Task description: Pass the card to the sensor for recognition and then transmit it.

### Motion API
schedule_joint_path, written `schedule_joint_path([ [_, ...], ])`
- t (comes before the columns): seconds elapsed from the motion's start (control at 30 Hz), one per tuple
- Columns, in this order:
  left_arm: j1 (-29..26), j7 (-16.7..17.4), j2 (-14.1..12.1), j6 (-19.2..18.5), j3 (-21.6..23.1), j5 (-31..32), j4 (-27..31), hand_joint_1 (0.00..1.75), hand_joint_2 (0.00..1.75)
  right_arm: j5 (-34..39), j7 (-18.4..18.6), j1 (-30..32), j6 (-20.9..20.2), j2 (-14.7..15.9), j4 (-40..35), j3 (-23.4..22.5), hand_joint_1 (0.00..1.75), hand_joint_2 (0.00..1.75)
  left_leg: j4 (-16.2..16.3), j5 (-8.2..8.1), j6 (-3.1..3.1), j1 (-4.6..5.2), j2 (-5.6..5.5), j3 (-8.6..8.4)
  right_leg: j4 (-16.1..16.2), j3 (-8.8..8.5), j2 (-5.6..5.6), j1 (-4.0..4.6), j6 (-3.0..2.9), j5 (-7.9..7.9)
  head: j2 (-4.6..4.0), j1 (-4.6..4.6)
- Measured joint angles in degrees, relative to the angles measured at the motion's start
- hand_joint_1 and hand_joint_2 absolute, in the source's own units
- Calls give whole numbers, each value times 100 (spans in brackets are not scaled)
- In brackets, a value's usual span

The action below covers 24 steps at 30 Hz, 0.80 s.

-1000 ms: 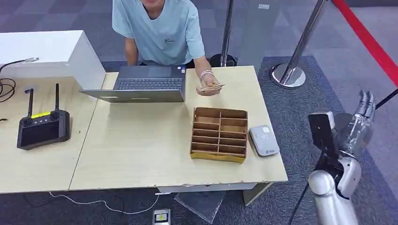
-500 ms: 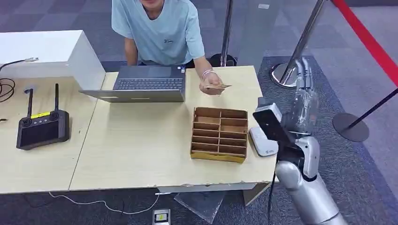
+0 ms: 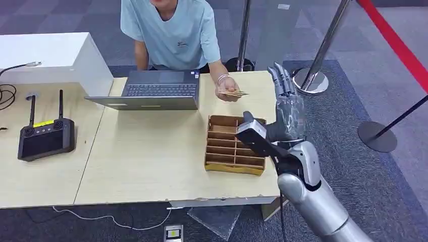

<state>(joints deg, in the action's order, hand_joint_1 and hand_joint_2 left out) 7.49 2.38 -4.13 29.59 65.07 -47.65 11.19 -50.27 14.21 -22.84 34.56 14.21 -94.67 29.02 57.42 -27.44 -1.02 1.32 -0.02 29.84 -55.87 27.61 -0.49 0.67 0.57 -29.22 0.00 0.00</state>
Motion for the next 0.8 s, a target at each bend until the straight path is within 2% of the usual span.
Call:
schedule_joint_path([
  [0.23, 3, -9, 4, -4, 35, 63, 0, 0, 175, 341, -2, -216, -394, -11, 394, 365, 0, 175, 0, -1, -1, 1, 0, 6, 0, 5, 0, 0, 0, 0, 0, 2],
  [0.43, 6, -39, 9, -4, 59, 124, 0, 0, 175, 601, -185, -359, -555, -77, 882, 618, 0, 175, 0, -1, -1, 1, 0, 7, 1, 6, 0, -1, 0, 0, 0, 2],
  [0.53, 10, -39, 11, -11, 98, 131, 0, 0, 175, 669, -343, -450, -524, -125, 1175, 722, 0, 175, 0, -1, -1, 1, 0, 6, 1, 5, 0, -1, 0, 0, 0, 0],
  [0.67, 38, -15, 13, -20, 149, 144, 0, 0, 175, 721, -584, -571, -275, -221, 1736, 840, 0, 175, 0, -1, -1, 1, -1, 6, 0, 5, 0, 0, 0, 0, 0, 0],
  [0.8, 59, -11, 13, -20, 177, 144, 0, 0, 175, 724, -643, -650, -208, -291, 2116, 920, 0, 175, 0, -1, -1, 1, 0, 7, 0, 7, 0, 0, 0, 0, 0, 4],
])
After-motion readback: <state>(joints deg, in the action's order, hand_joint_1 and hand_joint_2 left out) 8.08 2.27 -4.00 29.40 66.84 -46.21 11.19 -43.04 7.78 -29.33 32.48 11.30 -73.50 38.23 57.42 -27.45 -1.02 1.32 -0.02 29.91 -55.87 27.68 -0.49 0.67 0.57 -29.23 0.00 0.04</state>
